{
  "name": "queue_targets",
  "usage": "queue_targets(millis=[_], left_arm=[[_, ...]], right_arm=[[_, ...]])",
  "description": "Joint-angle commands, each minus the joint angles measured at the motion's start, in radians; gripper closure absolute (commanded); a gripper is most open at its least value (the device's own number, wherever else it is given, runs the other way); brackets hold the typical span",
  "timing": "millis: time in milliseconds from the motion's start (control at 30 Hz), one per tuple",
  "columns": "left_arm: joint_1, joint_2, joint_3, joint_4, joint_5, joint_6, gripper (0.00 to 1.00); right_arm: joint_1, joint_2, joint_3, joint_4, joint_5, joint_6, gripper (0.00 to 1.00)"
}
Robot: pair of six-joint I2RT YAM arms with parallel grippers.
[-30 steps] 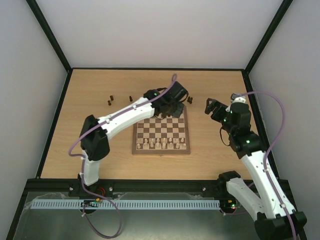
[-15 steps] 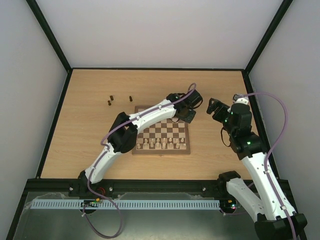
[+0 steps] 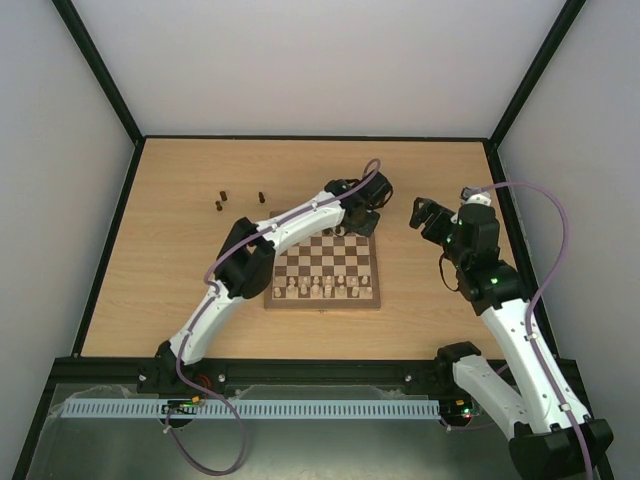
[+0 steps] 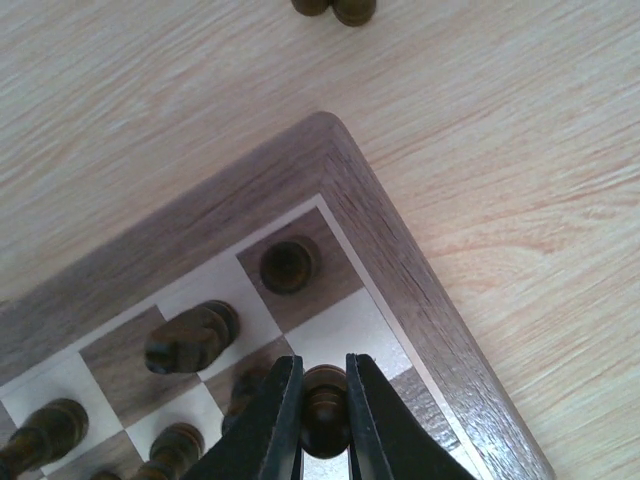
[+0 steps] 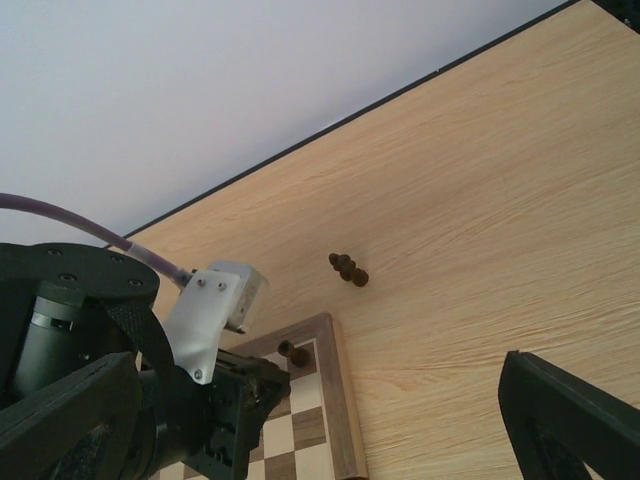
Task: Set up the chess pieces on the board
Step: Place the chess piece on the chessboard.
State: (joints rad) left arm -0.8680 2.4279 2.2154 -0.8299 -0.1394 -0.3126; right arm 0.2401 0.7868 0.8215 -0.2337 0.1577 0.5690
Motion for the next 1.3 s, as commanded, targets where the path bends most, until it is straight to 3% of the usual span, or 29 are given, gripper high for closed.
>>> queue_targets(millis=[0, 900, 1267], left_arm=[[0.015, 0.018, 0.019, 0.016, 0.004, 0.020, 0.88], [0.033, 0.026, -0.049, 0.087, 0.065, 0.019, 0.85], [0.035, 0.015, -0.061, 0.094, 0.076, 0.012, 0.77]], right_arm=[[-0.004, 0.009, -0.008, 0.001, -0.013, 0.003, 0.01], [-0.004, 0.037, -0.009, 0.010, -0.054, 0.000, 0.01], [-0.004, 0.044, -0.009, 0.014, -0.070, 0.000, 0.01]])
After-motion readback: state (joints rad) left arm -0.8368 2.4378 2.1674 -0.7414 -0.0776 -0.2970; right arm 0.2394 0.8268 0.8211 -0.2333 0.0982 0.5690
